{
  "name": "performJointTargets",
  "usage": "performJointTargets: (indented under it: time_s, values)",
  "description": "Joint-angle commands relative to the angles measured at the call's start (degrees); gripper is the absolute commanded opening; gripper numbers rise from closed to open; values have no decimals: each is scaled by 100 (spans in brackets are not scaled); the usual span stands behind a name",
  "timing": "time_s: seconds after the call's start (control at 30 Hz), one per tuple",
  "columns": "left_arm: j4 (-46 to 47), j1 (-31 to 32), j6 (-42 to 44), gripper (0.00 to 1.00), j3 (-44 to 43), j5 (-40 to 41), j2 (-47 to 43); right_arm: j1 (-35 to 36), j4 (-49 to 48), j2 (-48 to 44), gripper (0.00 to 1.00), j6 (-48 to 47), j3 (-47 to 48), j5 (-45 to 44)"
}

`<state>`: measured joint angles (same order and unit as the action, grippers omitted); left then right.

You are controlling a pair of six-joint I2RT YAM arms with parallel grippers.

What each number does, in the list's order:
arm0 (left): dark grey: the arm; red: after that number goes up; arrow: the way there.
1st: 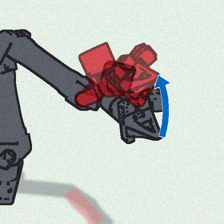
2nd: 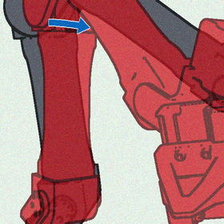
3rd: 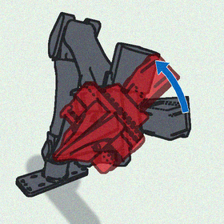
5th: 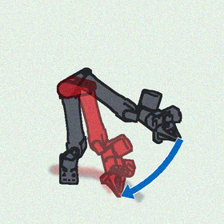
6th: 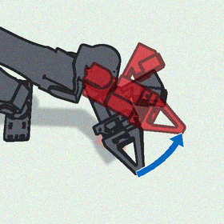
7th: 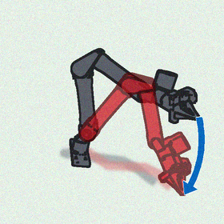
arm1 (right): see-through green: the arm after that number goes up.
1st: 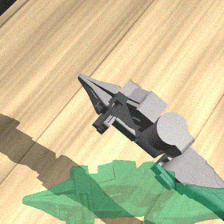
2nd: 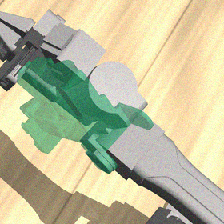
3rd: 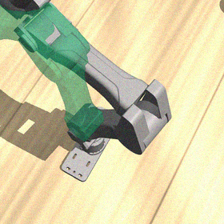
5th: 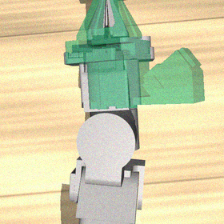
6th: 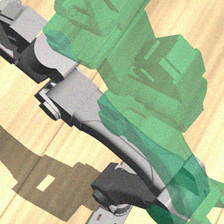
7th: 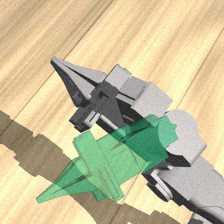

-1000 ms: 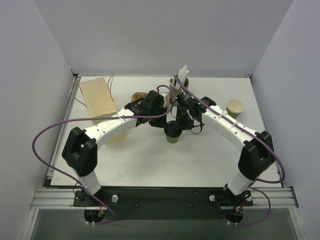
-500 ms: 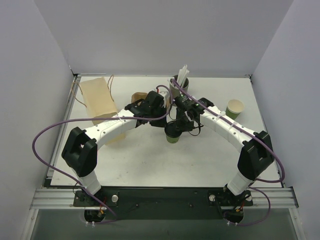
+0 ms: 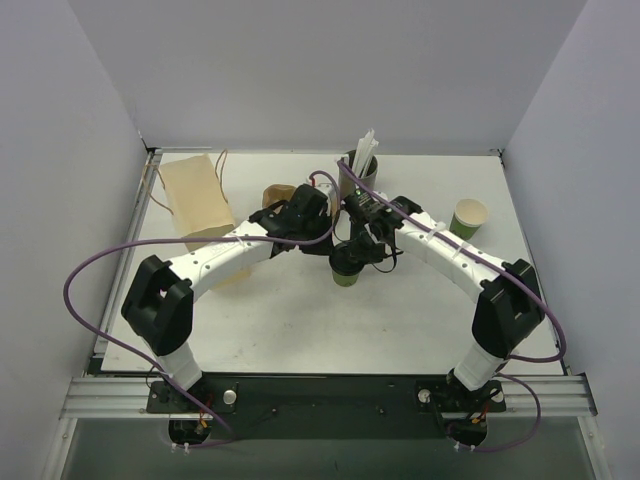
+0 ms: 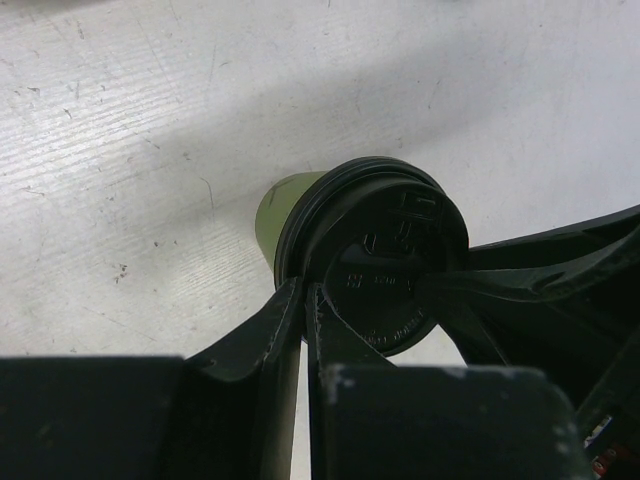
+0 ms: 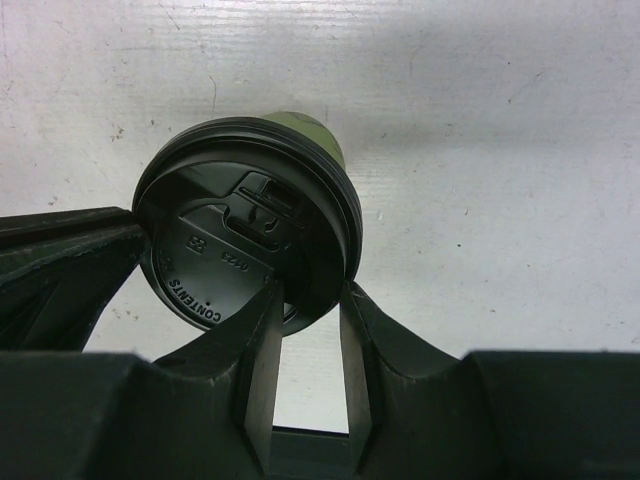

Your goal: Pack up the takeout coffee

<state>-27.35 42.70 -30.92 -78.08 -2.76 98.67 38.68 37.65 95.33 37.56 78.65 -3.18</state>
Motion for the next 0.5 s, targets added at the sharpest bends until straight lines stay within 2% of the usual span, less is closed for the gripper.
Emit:
performJointTargets:
  time_s: [0.0,0.23,0.47]
  values:
    - [-604,169,148,14,373,233,302,140,261,302,23,23,-43,-209]
    - [-394,178,112,15,584,206,161,140,24,179,23,172,-227,-96]
    - [-437,142,358,30,31,180,82,18,-21,205,23,321,18,10]
